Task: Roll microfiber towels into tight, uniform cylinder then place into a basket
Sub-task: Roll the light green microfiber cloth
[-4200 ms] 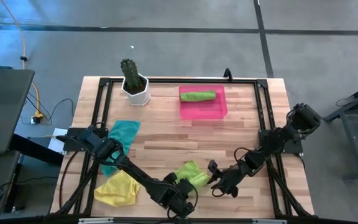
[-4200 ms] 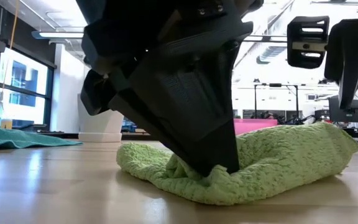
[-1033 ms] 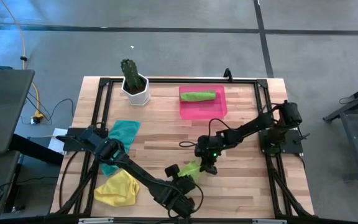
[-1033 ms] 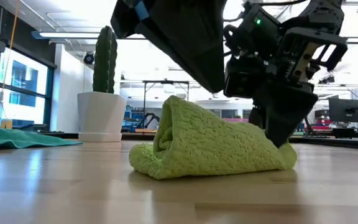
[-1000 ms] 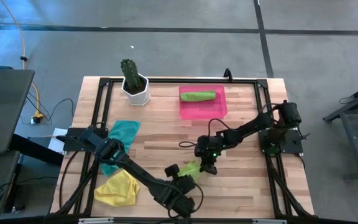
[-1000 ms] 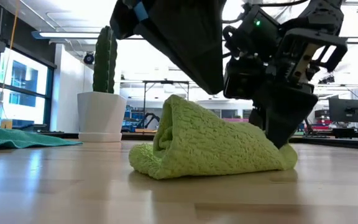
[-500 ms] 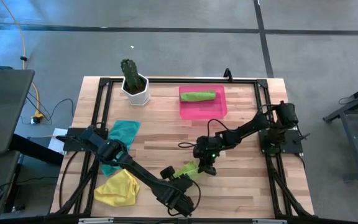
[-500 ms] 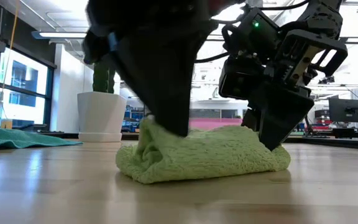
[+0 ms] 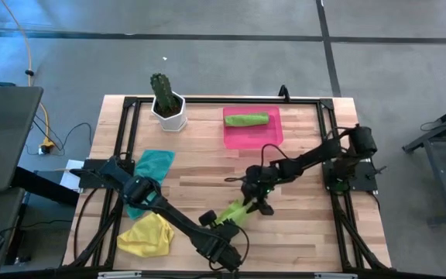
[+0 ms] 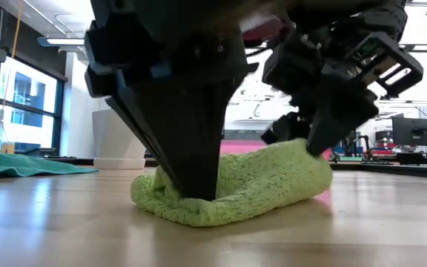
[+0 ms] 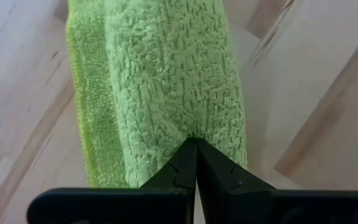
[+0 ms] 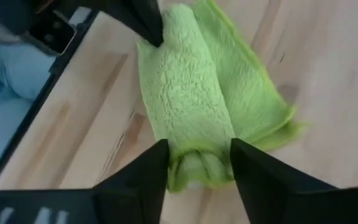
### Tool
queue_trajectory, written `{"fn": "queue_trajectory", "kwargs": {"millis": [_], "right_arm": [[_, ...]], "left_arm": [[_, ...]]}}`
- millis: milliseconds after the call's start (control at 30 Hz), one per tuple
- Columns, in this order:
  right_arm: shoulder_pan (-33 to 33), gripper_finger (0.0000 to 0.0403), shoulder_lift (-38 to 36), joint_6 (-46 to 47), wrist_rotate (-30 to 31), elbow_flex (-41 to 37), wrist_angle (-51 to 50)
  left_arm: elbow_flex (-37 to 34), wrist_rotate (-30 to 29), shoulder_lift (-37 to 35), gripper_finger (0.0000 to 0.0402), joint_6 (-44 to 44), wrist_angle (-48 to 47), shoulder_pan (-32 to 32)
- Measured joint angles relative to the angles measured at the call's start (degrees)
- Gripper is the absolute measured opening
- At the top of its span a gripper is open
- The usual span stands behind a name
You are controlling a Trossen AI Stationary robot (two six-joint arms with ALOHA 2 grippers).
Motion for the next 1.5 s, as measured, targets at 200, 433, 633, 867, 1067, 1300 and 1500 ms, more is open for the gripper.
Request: {"fn": "queue_trajectory", "kwargs": {"millis": [200,433,633,867,1067,1300,1500], "right_arm": [[0.50,0.0179,-5.38,-15.40,0.09,-0.14,-3.26],[7.72,0.0159,-7.75,-30.08,8.08,-0.17,-3.79],[14.11,0.0138,-7.43,-33.50,22.44,-0.17,-2.84],[15.58,0.0135,-5.51,-33.53,25.63,-0.15,-1.91],[14.47,0.0136,-1.48,-32.53,24.81,-0.14,-0.53],[12.95,0.0185,1.86,-31.24,24.52,-0.06,2.19],[12.02,0.0232,3.03,-27.25,24.42,-0.03,4.17]], "left_arm": [[0.00,-0.69,0.15,0.0000,2.02,-0.03,-0.04],[0.00,0.88,0.17,0.0000,6.89,-0.34,0.34],[-0.02,0.94,0.17,0.0000,7.10,-0.75,0.39],[-0.04,1.25,0.19,0.0000,7.08,-0.73,0.42],[-0.07,1.66,0.19,0.0000,7.08,-0.73,0.44],[-0.11,3.00,0.19,0.0000,7.28,-0.77,0.46],[-0.09,4.49,0.19,0.0000,8.60,-0.69,0.55]]}}
